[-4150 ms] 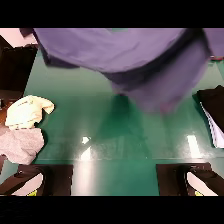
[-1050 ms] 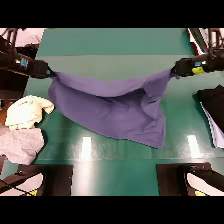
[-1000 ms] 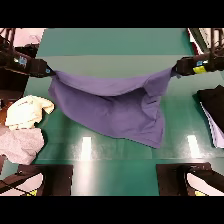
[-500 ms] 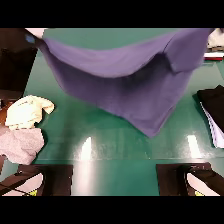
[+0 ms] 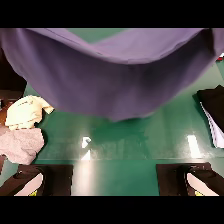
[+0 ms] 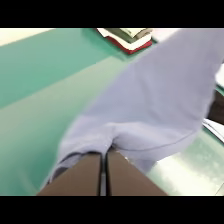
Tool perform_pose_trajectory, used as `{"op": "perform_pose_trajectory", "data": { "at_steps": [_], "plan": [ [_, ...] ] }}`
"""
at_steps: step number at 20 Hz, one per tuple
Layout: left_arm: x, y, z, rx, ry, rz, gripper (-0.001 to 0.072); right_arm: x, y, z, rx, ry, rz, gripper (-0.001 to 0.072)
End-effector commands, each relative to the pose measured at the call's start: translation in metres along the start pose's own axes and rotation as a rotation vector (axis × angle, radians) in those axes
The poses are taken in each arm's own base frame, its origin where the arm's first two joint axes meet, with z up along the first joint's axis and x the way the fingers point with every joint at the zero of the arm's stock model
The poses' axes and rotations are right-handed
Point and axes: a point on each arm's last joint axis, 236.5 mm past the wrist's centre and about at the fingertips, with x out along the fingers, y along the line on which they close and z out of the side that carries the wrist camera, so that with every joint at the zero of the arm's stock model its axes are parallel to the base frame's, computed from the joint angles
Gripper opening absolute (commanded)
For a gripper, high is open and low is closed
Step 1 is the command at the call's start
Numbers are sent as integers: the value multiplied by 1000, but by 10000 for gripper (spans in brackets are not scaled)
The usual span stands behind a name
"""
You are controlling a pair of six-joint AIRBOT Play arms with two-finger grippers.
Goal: Fold the shirts.
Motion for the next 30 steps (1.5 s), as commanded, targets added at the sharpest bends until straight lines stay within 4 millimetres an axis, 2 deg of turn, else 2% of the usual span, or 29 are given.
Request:
{"op": "perform_pose_trajectory", "data": {
  "at_steps": [1, 3, 5, 7, 9, 10, 12, 13, 15, 16, 17, 18, 20, 21, 22, 24, 27, 30],
  "plan": [
    [45, 64, -67, -142, 188, 91, 24, 54, -13, -54, 27, 207, -2, 11],
    [86, 102, -142, -302, 351, 96, 24, 99, -20, -98, 49, 377, 12, 11],
    [121, 136, -217, -442, 453, 120, 25, 152, -27, -154, 85, 533, 29, 11],
    [146, 167, -286, -556, 517, 182, 25, 195, -35, -211, 124, 655, 27, 12],
    [164, 190, -335, -600, 562, 220, 25, 229, -42, -259, 178, 725, 12, 13],
    [171, 197, -349, -612, 586, 224, 25, 244, -45, -277, 205, 741, 2, 13],
    [185, 214, -366, -641, 598, 248, 25, 265, -46, -307, 226, 774, -3, 13],
    [192, 222, -367, -646, 585, 261, 25, 273, -44, -318, 225, 787, -1, 13],
    [203, 238, -357, -640, 536, 285, 27, 288, -46, -323, 231, 761, -6, 36],
    [207, 245, -348, -625, 509, 295, 148, 292, -48, -318, 230, 733, -11, 247],
    [209, 251, -336, -604, 482, 304, 427, 294, -51, -312, 231, 710, -16, 499],
    [208, 255, -324, -568, 472, 311, 558, 293, -56, -305, 235, 700, -23, 511],
    [197, 262, -306, -470, 507, 332, 547, 281, -67, -293, 240, 716, -34, 499],
    [186, 265, -302, -446, 545, 336, 547, 268, -73, -292, 249, 755, -36, 419],
    [174, 266, -302, -441, 581, 324, 547, 255, -72, -294, 251, 806, -6, 404],
    [151, 273, -316, -488, 643, 317, 548, 223, -56, -304, 290, 926, 140, 404],
    [121, 279, -355, -596, 772, 274, 548, 192, -38, -318, 405, 1031, 289, 403],
    [117, 275, -400, -669, 854, 245, 548, 178, -35, -338, 459, 1069, 290, 403]
  ]
}}
